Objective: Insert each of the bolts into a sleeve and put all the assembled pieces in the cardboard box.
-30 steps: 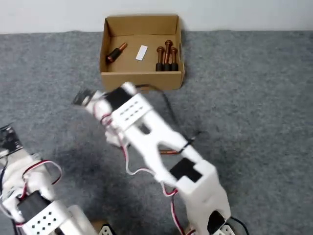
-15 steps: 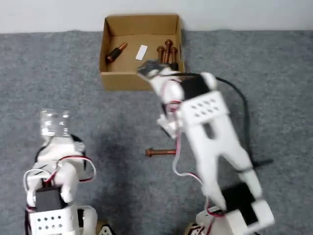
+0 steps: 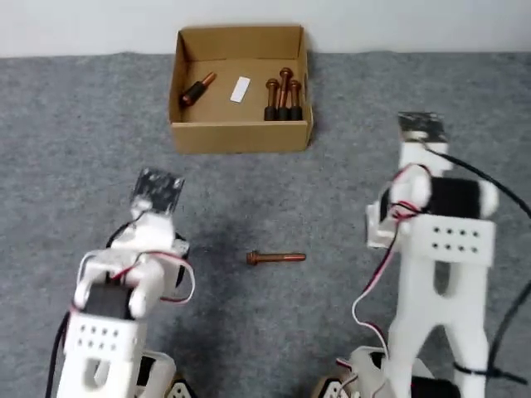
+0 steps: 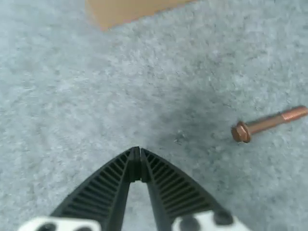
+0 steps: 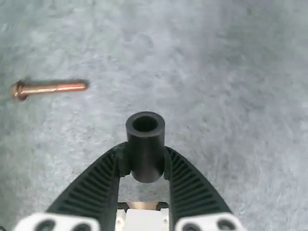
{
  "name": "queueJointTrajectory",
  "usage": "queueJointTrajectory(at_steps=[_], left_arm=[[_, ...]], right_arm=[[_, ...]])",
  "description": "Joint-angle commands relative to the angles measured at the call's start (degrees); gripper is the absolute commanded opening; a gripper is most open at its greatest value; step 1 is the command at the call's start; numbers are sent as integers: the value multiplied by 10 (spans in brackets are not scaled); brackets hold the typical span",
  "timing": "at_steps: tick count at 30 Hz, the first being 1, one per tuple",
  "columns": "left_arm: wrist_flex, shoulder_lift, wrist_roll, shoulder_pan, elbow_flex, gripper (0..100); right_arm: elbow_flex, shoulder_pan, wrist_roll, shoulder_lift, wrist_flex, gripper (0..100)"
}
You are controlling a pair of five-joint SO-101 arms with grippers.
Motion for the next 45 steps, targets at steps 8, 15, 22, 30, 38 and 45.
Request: queueJointTrajectory(at_steps=[8, 15, 22, 30, 38, 45], left_arm=[[37, 342, 76, 135, -231, 7], [107, 539, 123, 188, -371, 8], [199, 731, 73, 201, -499, 136], [301, 825, 19, 215, -697, 204], [333, 883, -118, 236, -736, 203], [277, 920, -261, 219, -739, 203]], right_arm=[[21, 108, -8, -72, 23, 9], [57, 130, -13, -106, 23, 9], [62, 127, -37, -129, 22, 9], [62, 127, -35, -131, 22, 9], [62, 126, -34, -131, 22, 9], [62, 126, -34, -128, 22, 9]])
